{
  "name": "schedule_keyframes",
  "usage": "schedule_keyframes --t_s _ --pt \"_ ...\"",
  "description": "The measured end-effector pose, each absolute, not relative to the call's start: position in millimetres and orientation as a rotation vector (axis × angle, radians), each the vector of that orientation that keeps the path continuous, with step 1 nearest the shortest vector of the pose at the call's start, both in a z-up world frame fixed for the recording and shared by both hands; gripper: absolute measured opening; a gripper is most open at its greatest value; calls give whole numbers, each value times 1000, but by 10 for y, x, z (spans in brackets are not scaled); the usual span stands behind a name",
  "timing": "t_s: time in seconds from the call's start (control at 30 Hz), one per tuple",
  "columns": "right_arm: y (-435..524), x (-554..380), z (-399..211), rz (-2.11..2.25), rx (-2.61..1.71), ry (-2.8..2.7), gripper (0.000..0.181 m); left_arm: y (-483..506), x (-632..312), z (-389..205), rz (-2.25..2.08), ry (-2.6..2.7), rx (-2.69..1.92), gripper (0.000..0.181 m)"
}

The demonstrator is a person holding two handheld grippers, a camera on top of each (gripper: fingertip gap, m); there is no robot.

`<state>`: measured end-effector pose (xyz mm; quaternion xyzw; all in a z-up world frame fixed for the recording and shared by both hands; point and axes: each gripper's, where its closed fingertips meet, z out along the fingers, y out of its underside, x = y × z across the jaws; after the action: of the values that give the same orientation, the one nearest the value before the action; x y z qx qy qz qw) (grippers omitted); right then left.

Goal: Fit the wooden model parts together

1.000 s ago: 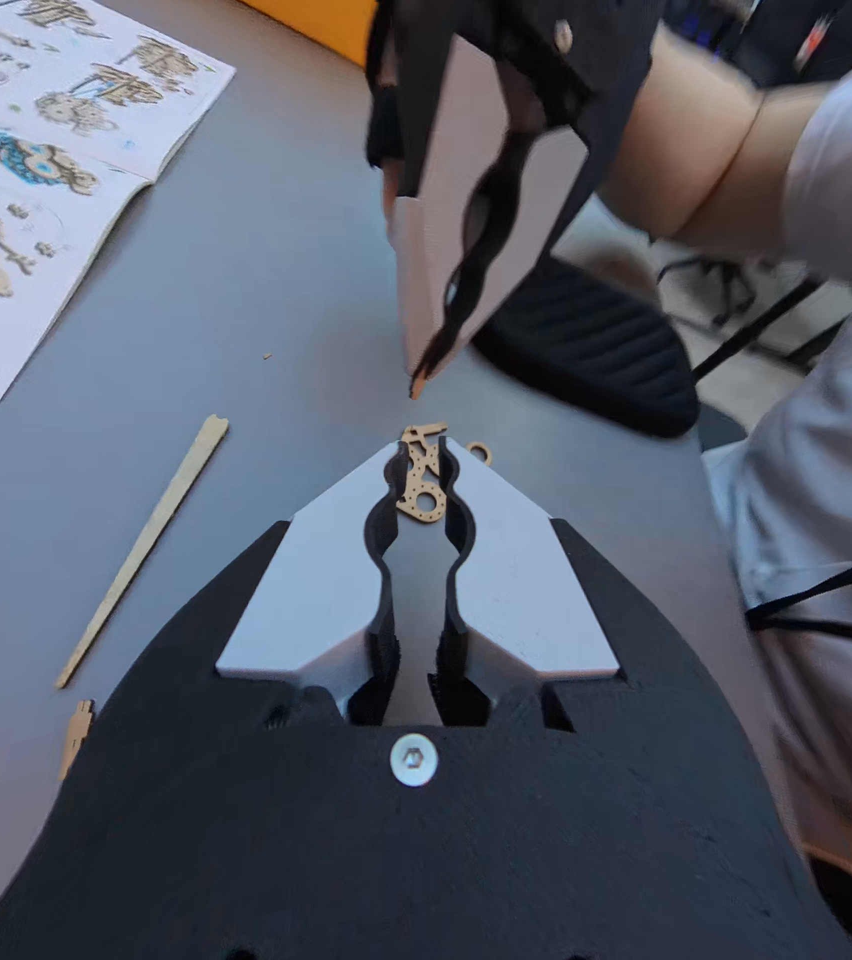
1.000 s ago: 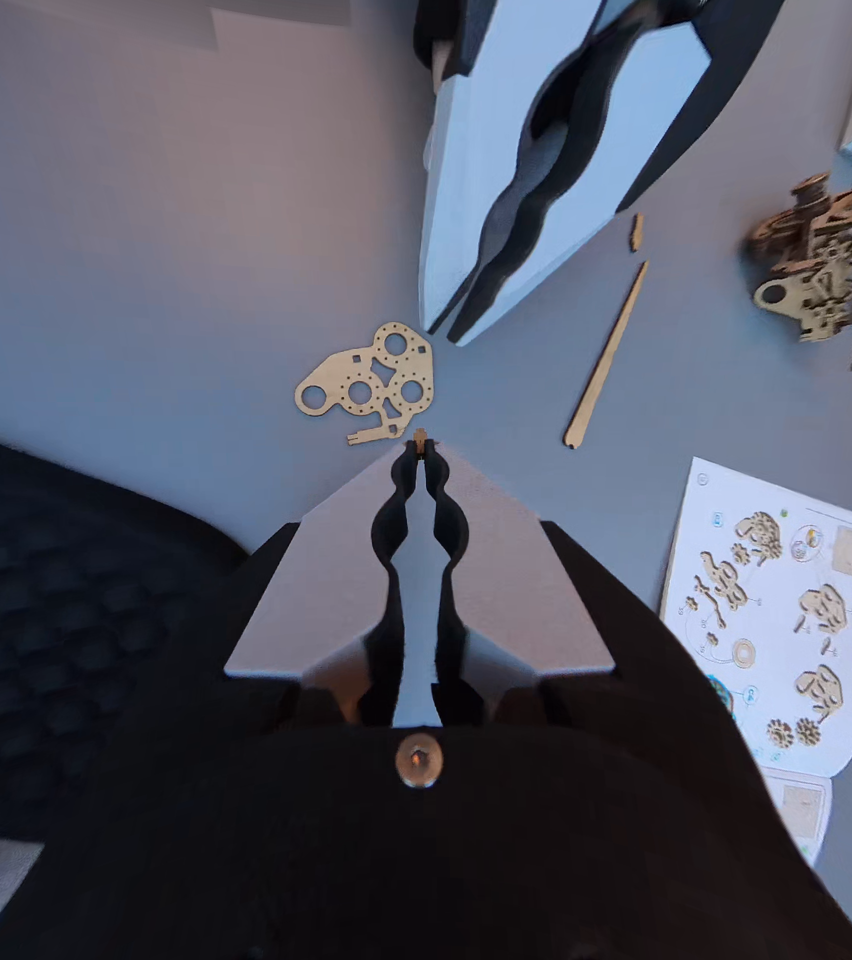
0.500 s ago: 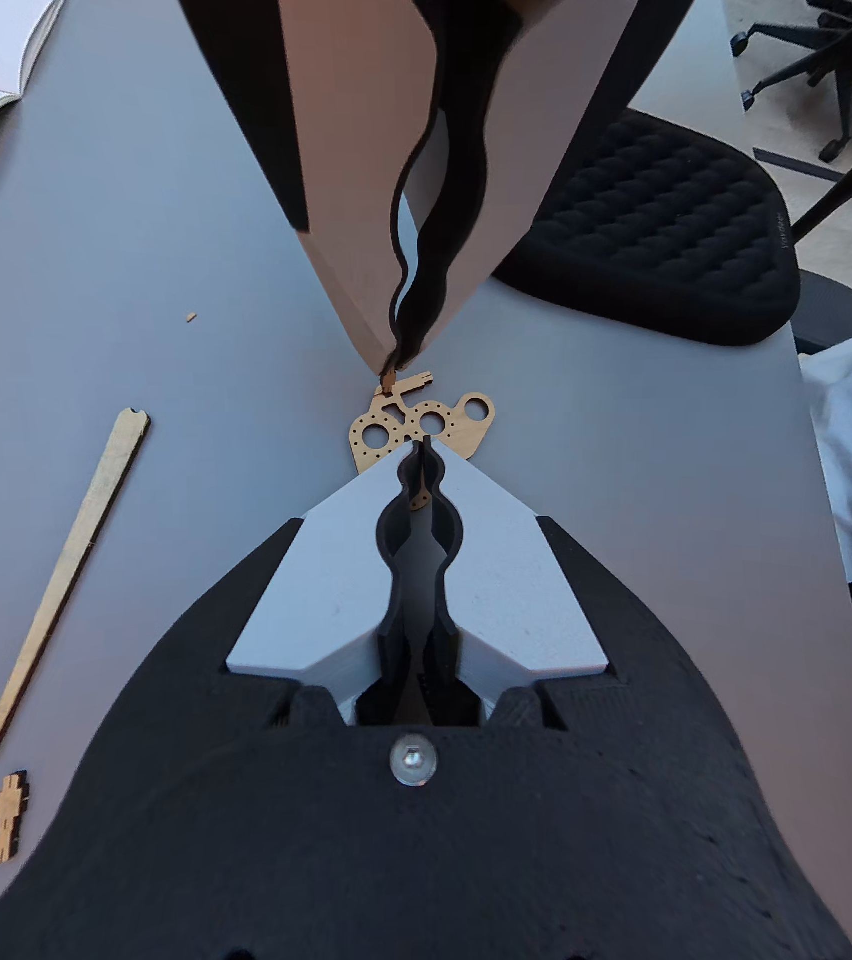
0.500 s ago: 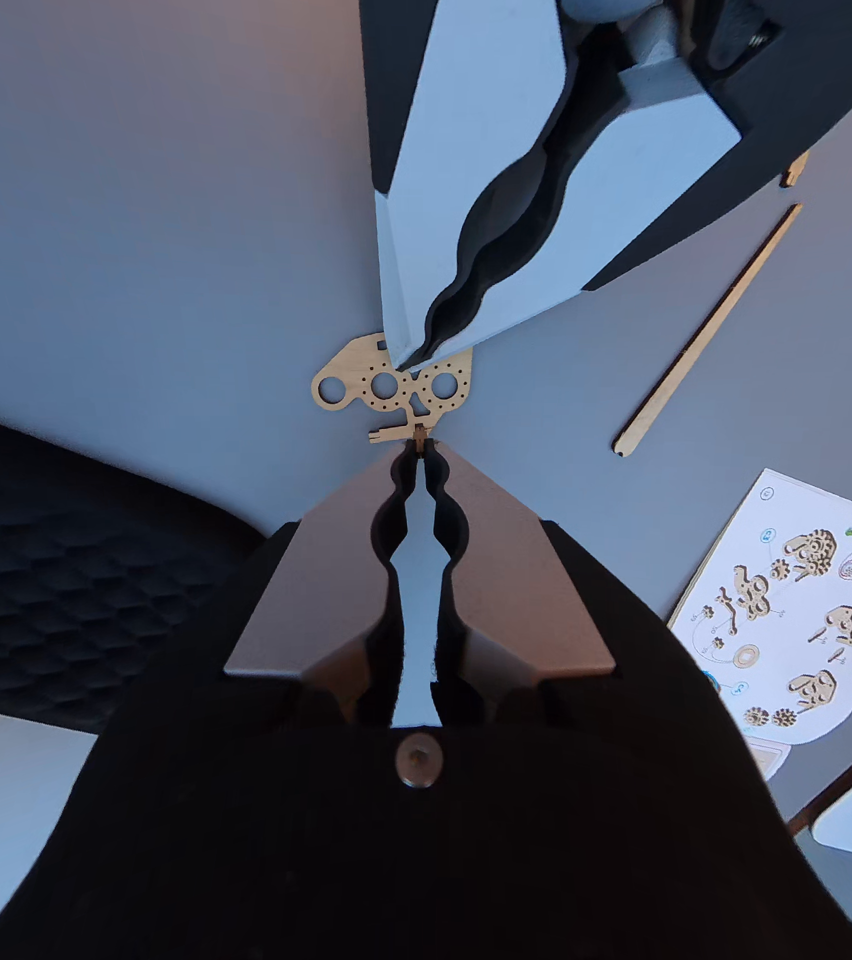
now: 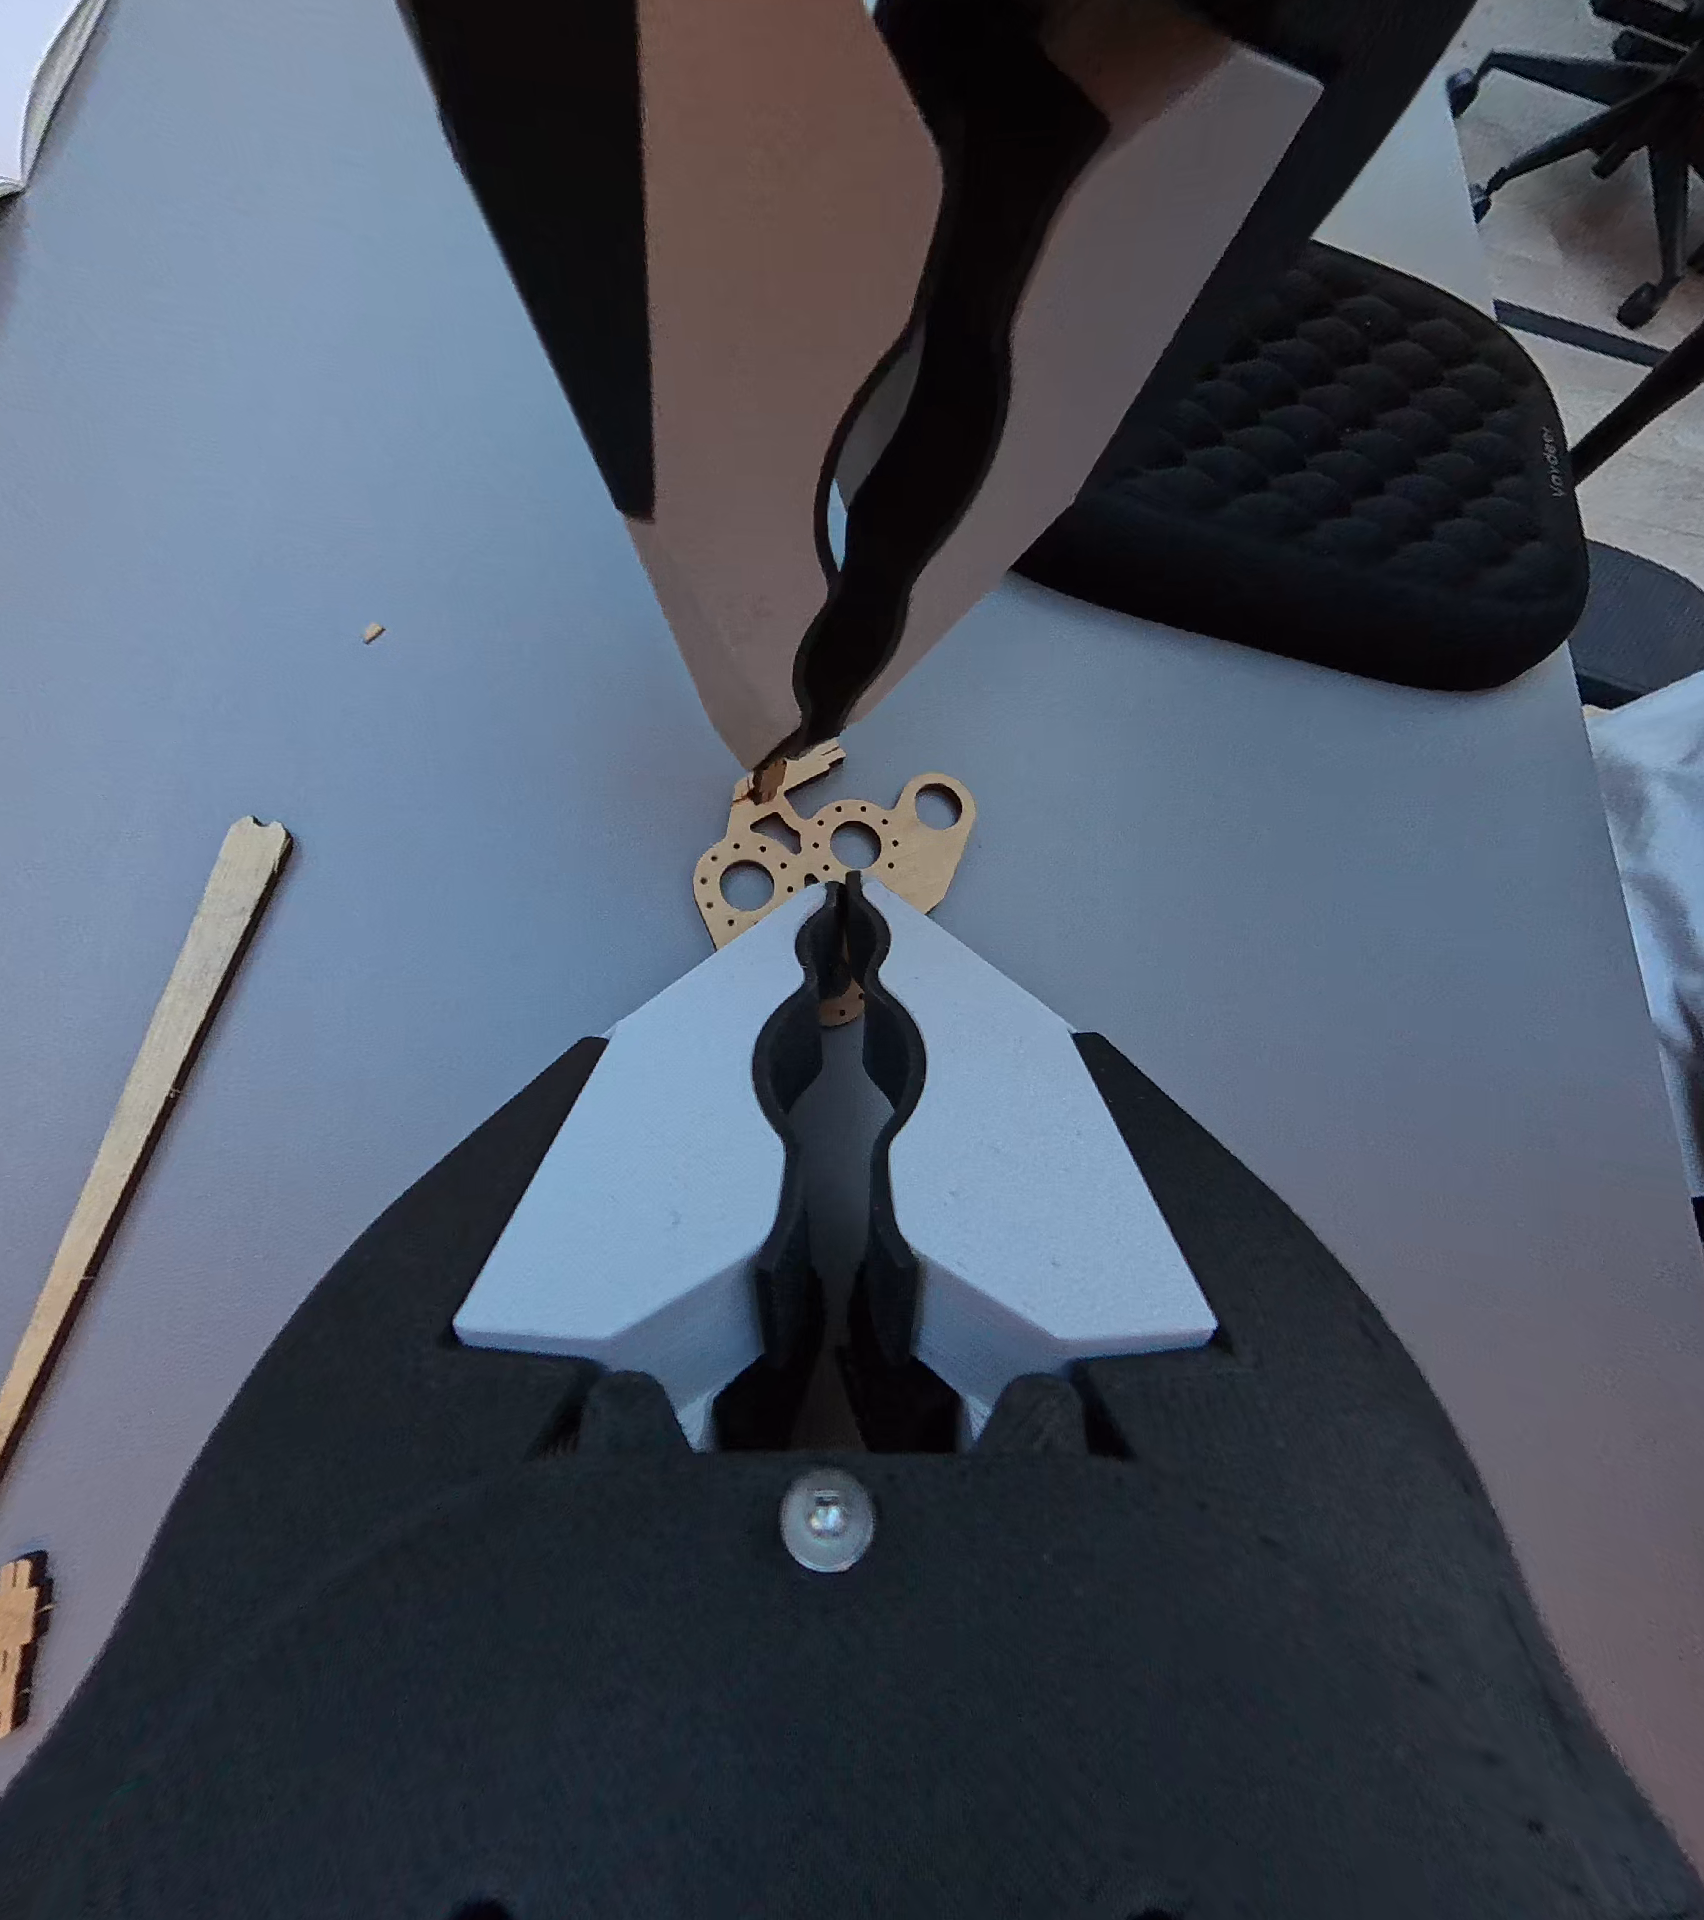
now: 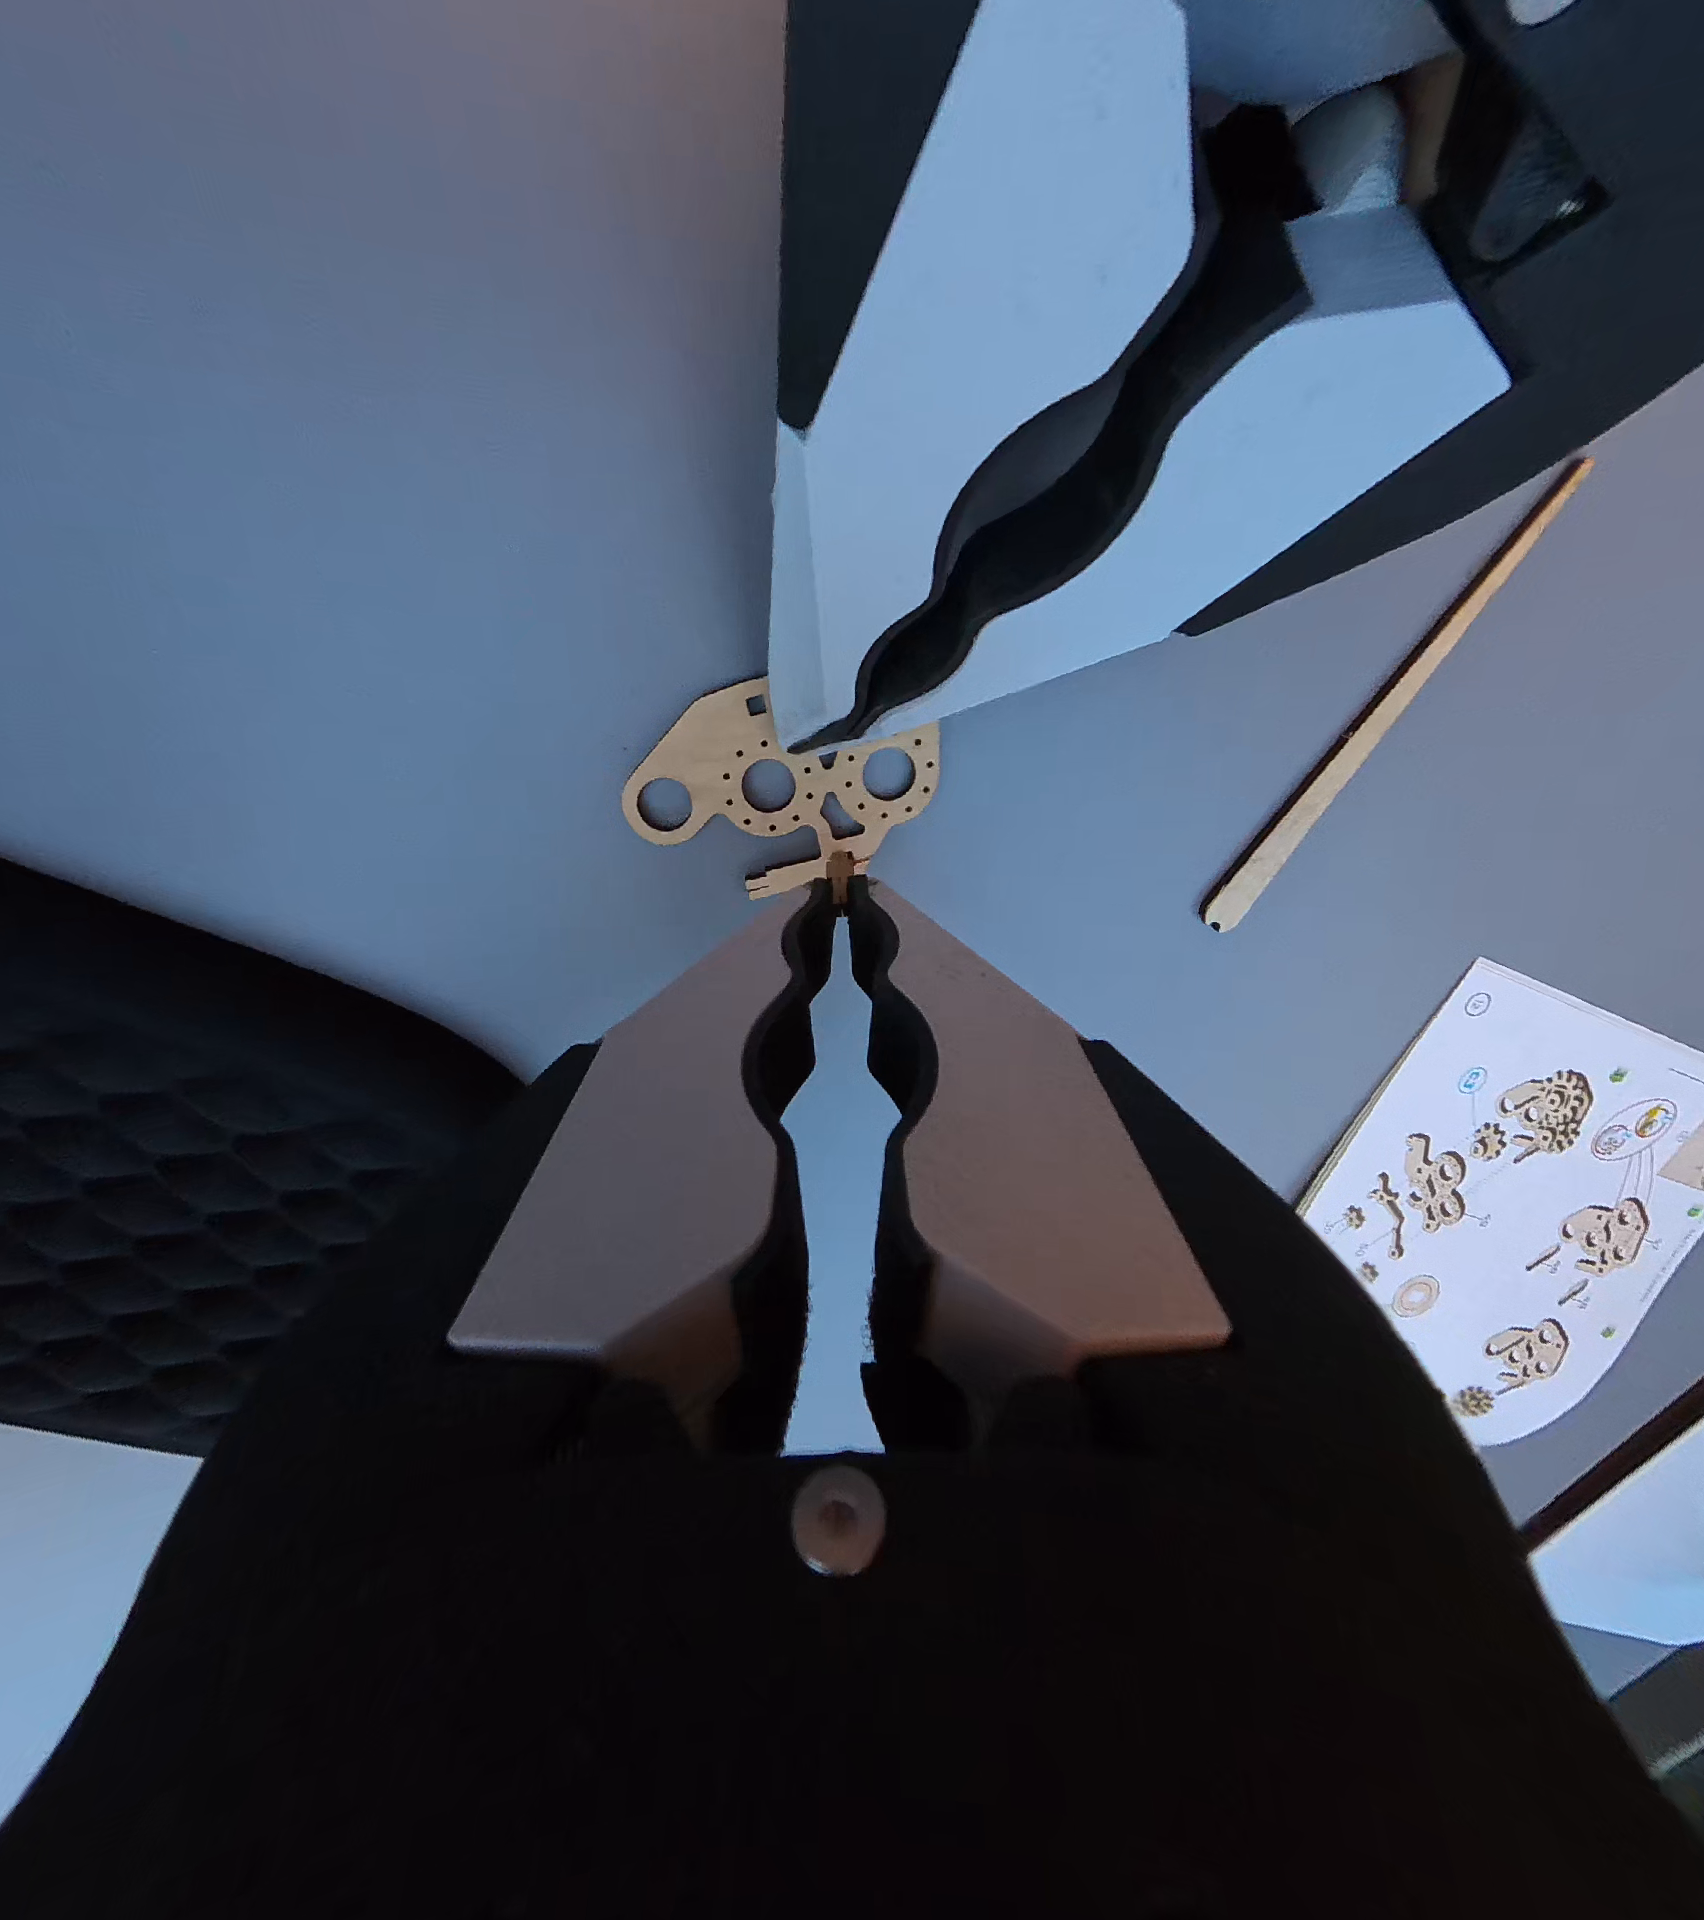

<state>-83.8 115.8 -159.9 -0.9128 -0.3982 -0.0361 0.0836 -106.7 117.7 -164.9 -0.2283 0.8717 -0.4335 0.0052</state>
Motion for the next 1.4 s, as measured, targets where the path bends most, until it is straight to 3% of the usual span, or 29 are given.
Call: schedule_keyframes --t_s 0.37,0.67,0.97,1.17,1.4 --pt "1148 -827 -1601 -62 -2711 -1140 2 1298 -914 -1632 -1122 2505 -258 0" --pt "1143 -820 -1606 -19 -2703 -1148 2 1239 -996 -1626 -1223 2622 -152 12" --pt "1165 -811 -1607 146 -2611 -1301 2 1253 -1049 -1635 -1266 2700 -216 9" --pt "1158 -813 -1606 211 -2539 -1401 2 1275 -1112 -1634 -1255 2715 -197 23" --pt "1159 -812 -1605 182 -2528 -1403 2 1295 -1011 -1595 -1202 2653 -105 18"
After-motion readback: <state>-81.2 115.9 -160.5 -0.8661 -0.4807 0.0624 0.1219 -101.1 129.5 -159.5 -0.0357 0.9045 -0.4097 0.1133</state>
